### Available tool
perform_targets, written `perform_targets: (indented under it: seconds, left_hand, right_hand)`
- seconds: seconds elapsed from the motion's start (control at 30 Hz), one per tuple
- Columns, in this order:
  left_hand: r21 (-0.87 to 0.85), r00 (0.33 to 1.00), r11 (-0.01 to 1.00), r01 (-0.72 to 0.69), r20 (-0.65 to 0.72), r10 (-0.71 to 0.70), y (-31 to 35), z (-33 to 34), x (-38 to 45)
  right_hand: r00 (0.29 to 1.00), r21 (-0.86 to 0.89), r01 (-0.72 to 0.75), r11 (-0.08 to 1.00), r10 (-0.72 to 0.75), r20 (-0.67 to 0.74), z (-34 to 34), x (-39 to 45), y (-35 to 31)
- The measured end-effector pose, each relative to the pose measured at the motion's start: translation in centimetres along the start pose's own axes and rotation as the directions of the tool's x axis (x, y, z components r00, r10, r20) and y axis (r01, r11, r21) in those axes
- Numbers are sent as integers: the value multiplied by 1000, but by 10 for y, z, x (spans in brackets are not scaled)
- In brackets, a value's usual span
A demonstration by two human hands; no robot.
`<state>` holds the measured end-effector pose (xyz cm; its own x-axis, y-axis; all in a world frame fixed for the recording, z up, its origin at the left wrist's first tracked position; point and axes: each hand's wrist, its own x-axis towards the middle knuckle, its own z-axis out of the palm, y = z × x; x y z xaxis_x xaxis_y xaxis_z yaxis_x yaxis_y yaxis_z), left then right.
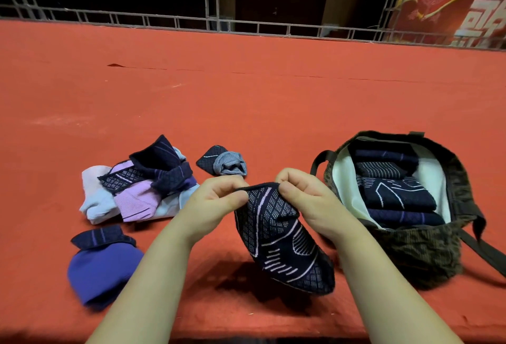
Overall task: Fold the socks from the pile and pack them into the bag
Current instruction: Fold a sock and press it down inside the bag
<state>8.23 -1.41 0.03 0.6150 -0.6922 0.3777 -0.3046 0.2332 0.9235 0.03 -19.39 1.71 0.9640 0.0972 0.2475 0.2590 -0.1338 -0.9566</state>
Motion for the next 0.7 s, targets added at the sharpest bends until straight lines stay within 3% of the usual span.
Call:
perform_targets:
  seconds: [0.1, 0.2, 0.27, 0.37, 0.43, 0.53, 0.7]
  left_hand:
    - [-160, 994, 983, -92, 43, 100, -3, -4, -2]
    - [-248, 992, 967, -64, 91, 89, -2, -2, 0]
    - [-250, 993, 967, -52, 89, 77, -1, -2, 2]
    - [-8, 992, 999, -40, 122, 40, 7, -8, 6]
    - [120, 989, 992, -39, 148, 21, 12, -11, 9]
    - [147, 992, 988, -53, 121, 35, 15, -13, 11]
    - [189, 989, 976, -110, 117, 89, 24, -19, 17]
  right_hand:
    - [979, -180, -58, 982, 91, 180, -6, 0, -12]
    - [967, -427, -30, 904, 134, 216, -12, 2, -19]
    - [973, -347, -4, 938, 84, 216, -13, 0, -23]
    - [975, -53, -21, 998, 32, 219, -13, -4, -29]
    - [974, -159, -29, 987, 63, 217, -14, -3, -32]
    - [985, -507, 76, 859, 14, 171, -18, 2, -29]
    - [993, -319, 118, 941, -121, 11, -17, 5, -33]
